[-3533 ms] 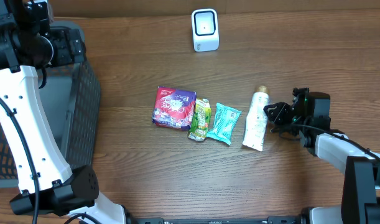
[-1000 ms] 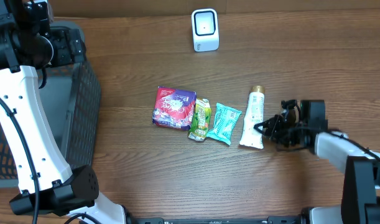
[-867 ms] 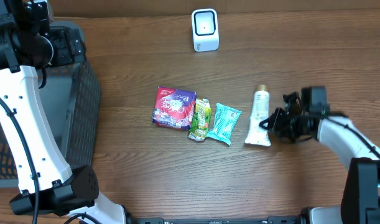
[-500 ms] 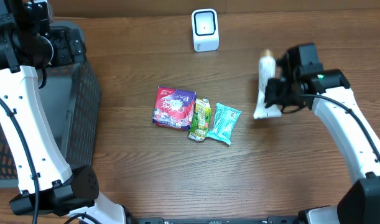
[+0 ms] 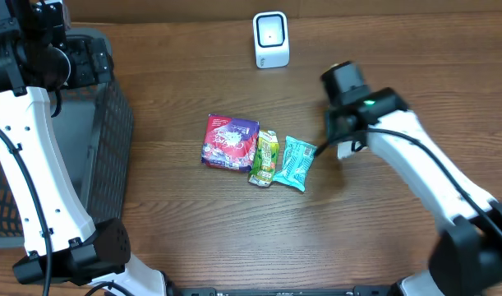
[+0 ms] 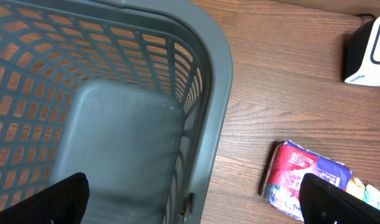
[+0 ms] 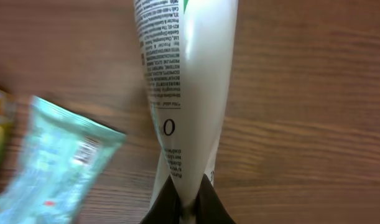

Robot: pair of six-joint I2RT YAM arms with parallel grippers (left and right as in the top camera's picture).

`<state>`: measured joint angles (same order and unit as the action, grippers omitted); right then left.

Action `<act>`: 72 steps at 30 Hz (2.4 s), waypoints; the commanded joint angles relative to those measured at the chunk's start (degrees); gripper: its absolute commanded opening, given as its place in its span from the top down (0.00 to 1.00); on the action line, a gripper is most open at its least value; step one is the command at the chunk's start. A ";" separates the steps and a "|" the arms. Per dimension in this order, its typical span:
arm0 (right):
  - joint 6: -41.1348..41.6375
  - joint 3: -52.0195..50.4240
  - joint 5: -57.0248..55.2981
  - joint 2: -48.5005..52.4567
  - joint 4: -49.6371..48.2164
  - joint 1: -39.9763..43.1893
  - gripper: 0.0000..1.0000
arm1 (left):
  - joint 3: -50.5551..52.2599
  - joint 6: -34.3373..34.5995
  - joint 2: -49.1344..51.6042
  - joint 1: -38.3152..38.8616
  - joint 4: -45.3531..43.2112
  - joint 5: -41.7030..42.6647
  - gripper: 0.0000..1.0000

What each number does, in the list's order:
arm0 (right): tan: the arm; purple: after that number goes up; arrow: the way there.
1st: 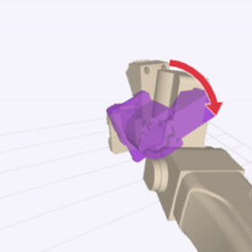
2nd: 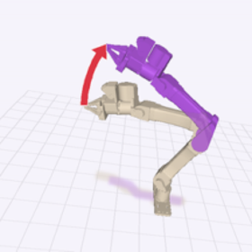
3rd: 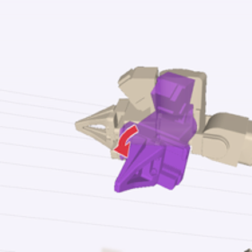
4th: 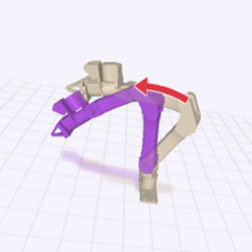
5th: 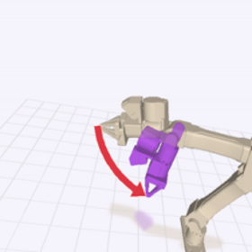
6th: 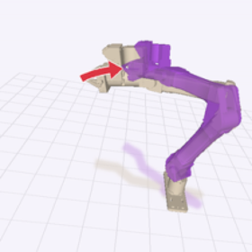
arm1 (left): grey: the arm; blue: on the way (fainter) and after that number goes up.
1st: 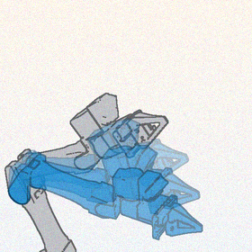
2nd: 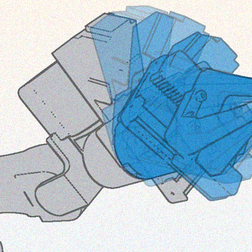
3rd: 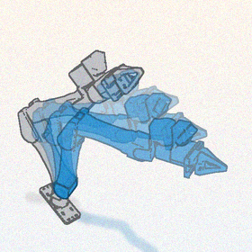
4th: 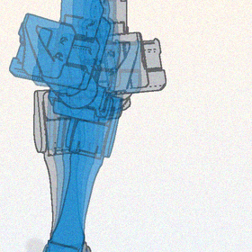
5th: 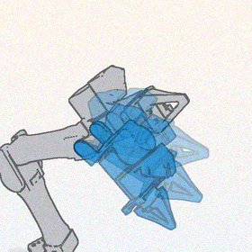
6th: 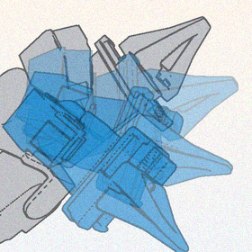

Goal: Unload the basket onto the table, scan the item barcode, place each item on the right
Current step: 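Lift the white tube with the right gripper toward the scanner, then hold the white tube in front of the white scanner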

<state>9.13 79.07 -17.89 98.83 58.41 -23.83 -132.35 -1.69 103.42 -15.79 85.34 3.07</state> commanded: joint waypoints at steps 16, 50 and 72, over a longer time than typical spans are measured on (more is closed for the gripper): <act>4.79 0.46 -0.50 11.17 0.96 -0.50 0.46 | -0.13 -0.90 -0.35 0.04 -0.11 0.85 0.00; 2.27 -2.16 43.23 7.50 -5.07 15.23 0.96 | -0.13 -0.90 -0.35 0.52 -0.09 0.85 0.00; -14.10 45.75 66.29 6.71 15.58 8.35 0.97 | -0.13 -0.90 -0.35 0.55 -0.09 0.85 0.00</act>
<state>-1.52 124.81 41.89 105.23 75.83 -15.46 -132.35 -1.69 103.42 -15.75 85.34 3.27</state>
